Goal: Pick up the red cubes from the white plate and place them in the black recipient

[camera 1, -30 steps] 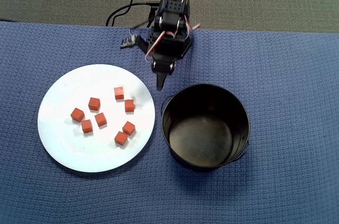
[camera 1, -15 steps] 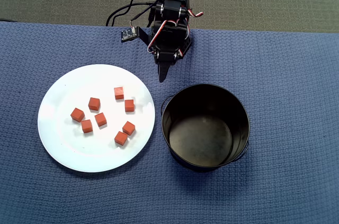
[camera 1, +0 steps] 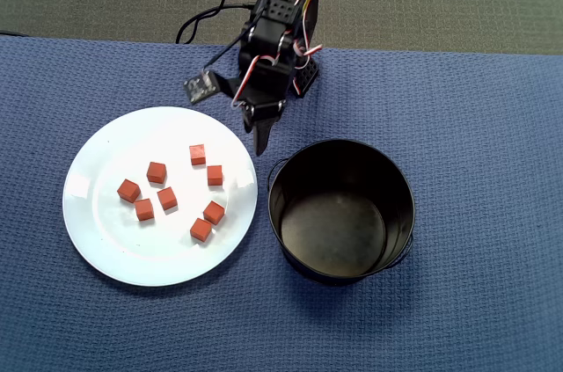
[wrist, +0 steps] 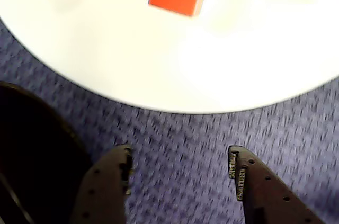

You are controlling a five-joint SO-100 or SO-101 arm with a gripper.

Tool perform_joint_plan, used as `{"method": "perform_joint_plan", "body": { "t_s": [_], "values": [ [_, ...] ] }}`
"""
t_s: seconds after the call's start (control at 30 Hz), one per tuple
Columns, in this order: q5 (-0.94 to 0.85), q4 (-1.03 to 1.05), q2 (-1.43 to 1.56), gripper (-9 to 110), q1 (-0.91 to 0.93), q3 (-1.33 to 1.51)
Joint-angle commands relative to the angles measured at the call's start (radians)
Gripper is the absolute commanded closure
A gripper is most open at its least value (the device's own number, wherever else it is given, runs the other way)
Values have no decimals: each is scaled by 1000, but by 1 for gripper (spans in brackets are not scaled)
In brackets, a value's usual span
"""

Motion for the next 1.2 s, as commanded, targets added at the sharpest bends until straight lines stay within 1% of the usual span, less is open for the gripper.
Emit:
{"method": "perform_joint_plan", "body": {
  "t_s": [0.0,0.33,0.67,1.17],
  "values": [
    [-63,-95,-91,83,61,-84],
    [5,-212,-311,83,123,-164],
    [86,-273,-505,85,172,-259],
    [60,-308,-661,87,193,-336]
  ]
}}
